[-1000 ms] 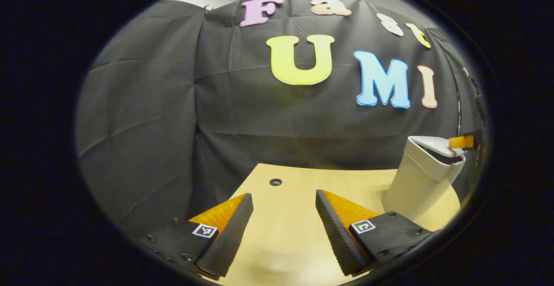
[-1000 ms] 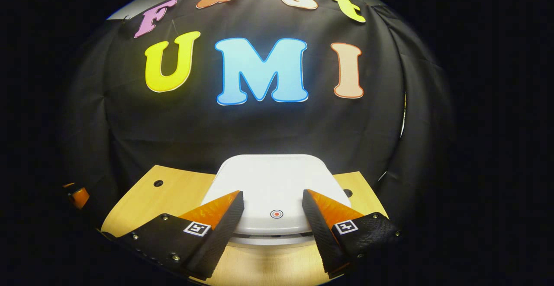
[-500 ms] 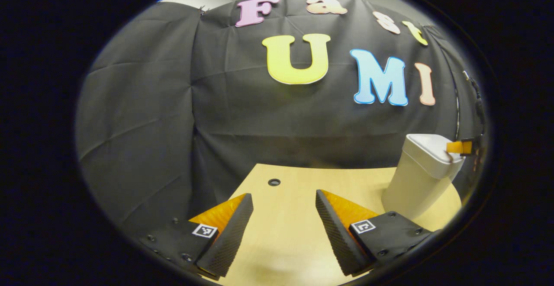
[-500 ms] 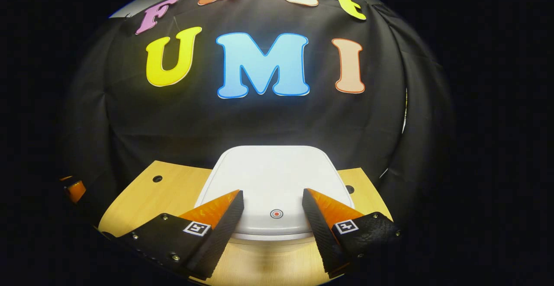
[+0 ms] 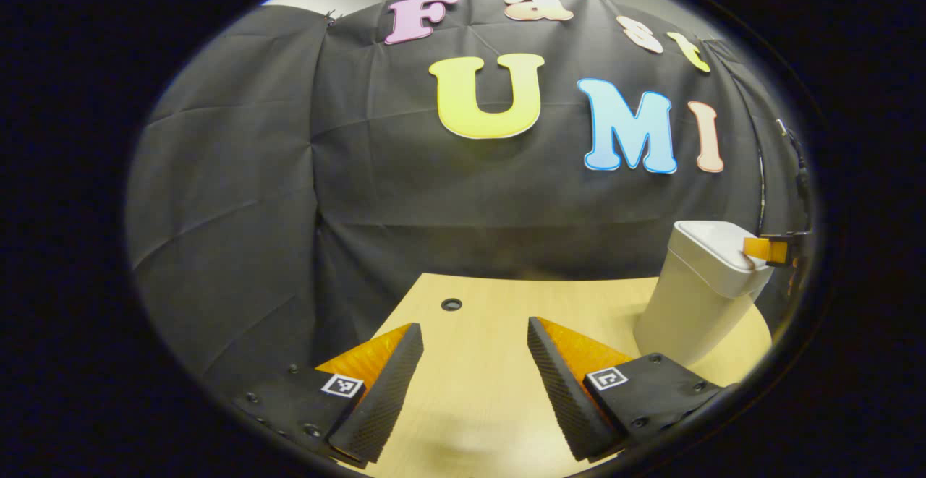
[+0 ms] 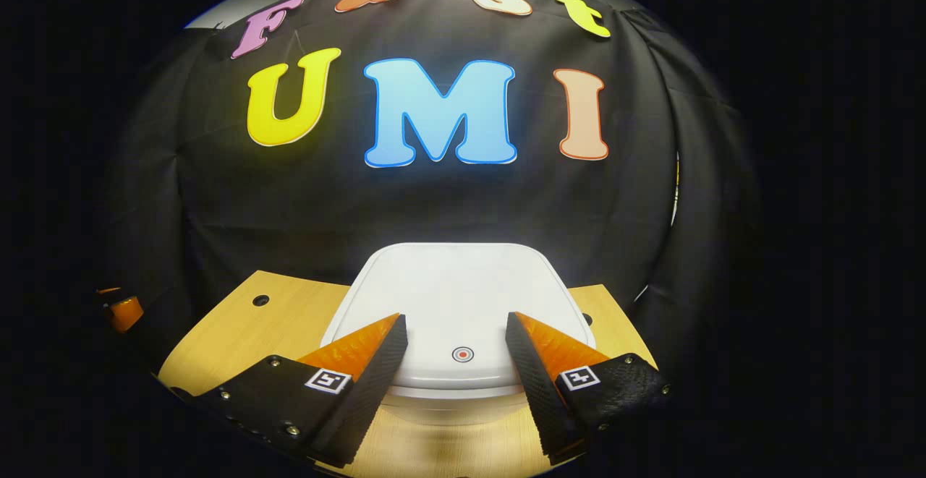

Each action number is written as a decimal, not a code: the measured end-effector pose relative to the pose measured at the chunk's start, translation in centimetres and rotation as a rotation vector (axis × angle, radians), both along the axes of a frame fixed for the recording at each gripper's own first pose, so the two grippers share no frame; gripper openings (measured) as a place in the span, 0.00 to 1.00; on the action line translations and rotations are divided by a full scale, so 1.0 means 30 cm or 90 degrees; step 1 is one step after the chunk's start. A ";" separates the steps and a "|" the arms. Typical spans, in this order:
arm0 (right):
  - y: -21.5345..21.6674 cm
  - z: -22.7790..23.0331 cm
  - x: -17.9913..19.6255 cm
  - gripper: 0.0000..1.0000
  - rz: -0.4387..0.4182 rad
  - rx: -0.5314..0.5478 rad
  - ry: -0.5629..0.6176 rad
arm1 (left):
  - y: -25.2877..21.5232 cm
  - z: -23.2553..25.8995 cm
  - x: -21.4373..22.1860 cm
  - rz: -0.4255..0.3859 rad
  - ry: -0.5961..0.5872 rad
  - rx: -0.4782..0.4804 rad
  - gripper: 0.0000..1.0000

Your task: Press the lid of the desktop garbage bin to open it, pick up the crumpled paper on the desktop and throw it into the bin, then pick up the pop can on the desktop and drop it into the bin, and finally close the garbage bin lid.

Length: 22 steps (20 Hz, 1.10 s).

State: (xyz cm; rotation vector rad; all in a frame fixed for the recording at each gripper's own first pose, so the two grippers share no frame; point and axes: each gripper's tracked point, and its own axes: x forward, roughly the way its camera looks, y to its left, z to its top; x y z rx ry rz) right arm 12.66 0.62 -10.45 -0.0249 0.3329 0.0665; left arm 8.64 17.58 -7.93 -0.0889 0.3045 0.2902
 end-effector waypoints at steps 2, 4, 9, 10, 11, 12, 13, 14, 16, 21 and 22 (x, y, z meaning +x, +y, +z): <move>0.002 -0.004 -0.004 0.90 0.000 0.007 -0.008 | -0.007 0.002 0.003 -0.002 0.000 0.003 0.97; 0.000 0.002 -0.002 0.90 -0.002 0.002 -0.014 | -0.014 0.009 0.004 -0.004 -0.003 0.006 1.00; 0.002 0.020 0.002 0.89 -0.008 0.008 -0.021 | -0.021 0.028 0.008 -0.006 -0.010 0.010 0.97; 0.000 0.018 0.001 0.89 -0.009 0.008 -0.018 | -0.024 0.035 0.012 -0.006 -0.013 0.009 1.00; 0.000 0.022 0.003 0.89 -0.009 0.009 -0.019 | -0.025 0.041 0.012 -0.007 -0.016 0.008 0.98; 0.001 0.021 0.002 0.89 -0.009 0.011 -0.019 | -0.027 0.046 0.020 -0.008 -0.019 0.008 0.96; 0.000 0.026 0.001 0.89 -0.008 0.013 -0.019 | -0.030 0.052 0.022 -0.009 -0.022 0.008 0.96; 0.000 0.027 -0.002 0.89 -0.009 0.014 -0.019 | -0.035 0.064 0.025 -0.010 -0.026 0.009 1.00; 0.007 0.071 -0.022 0.89 -0.009 0.019 -0.049 | -0.043 0.091 0.034 -0.014 -0.040 0.012 0.96; 0.053 0.231 -0.106 0.89 0.004 0.003 -0.169 | -0.090 0.227 0.051 -0.031 -0.101 0.035 0.98; 0.055 0.255 -0.128 0.89 0.004 -0.008 -0.188 | -0.096 0.257 0.061 -0.030 -0.113 0.046 1.00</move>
